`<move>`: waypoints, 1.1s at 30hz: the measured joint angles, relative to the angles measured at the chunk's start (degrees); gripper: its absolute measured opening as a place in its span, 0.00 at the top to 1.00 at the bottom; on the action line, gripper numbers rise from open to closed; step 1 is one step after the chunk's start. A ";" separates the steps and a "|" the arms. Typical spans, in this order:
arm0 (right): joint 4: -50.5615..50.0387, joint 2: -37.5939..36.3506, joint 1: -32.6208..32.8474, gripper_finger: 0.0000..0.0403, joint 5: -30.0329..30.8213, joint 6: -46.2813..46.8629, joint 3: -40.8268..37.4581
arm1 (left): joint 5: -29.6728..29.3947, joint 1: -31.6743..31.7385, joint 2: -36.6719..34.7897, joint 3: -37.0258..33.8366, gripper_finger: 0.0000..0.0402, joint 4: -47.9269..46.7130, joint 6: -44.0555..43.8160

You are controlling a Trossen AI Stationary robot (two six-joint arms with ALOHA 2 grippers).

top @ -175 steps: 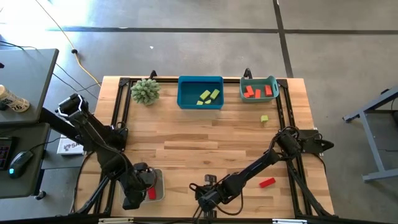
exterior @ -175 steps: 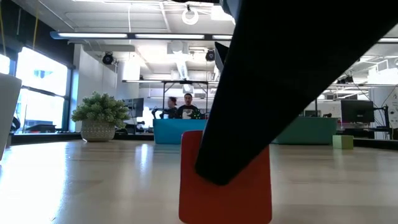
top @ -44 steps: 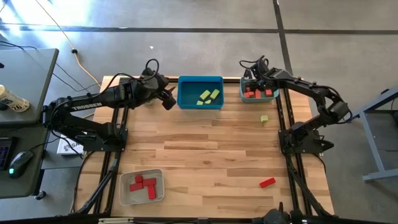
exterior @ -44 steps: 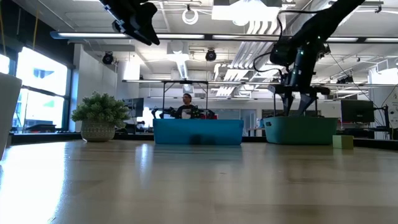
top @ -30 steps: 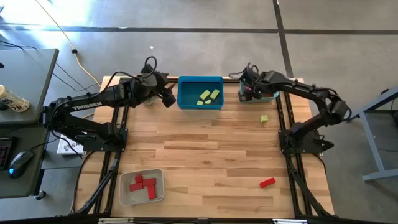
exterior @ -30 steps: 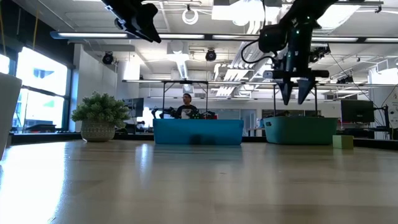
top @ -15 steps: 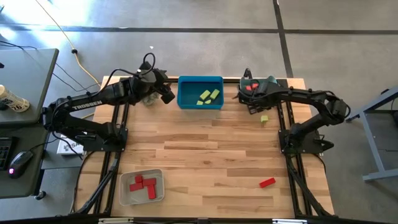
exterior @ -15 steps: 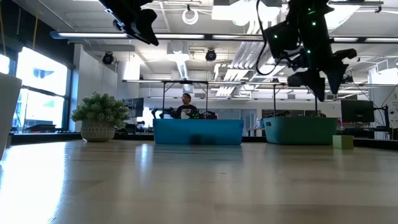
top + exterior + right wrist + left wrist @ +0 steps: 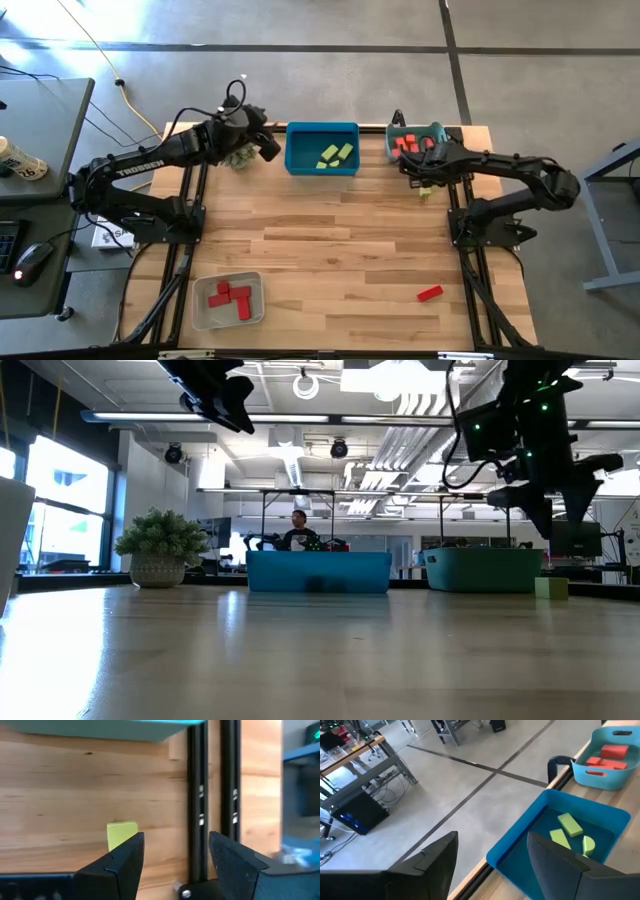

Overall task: Sort & place blocks by color
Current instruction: Put the green block into the blue bin

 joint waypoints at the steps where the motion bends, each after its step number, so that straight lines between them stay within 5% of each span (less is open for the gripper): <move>1: 0.82 -0.78 -0.31 0.48 -0.63 0.40 -0.75 | 0.00 0.14 0.00 0.00 0.43 0.32 -0.05; 9: 12.56 -5.13 -2.09 0.48 -7.04 0.76 -7.85 | 0.02 1.21 0.00 -0.01 0.43 2.15 -0.08; 33: 24.26 -2.52 -2.09 0.42 -8.31 2.22 -14.59 | 0.04 1.26 0.00 -0.01 0.43 2.06 -0.08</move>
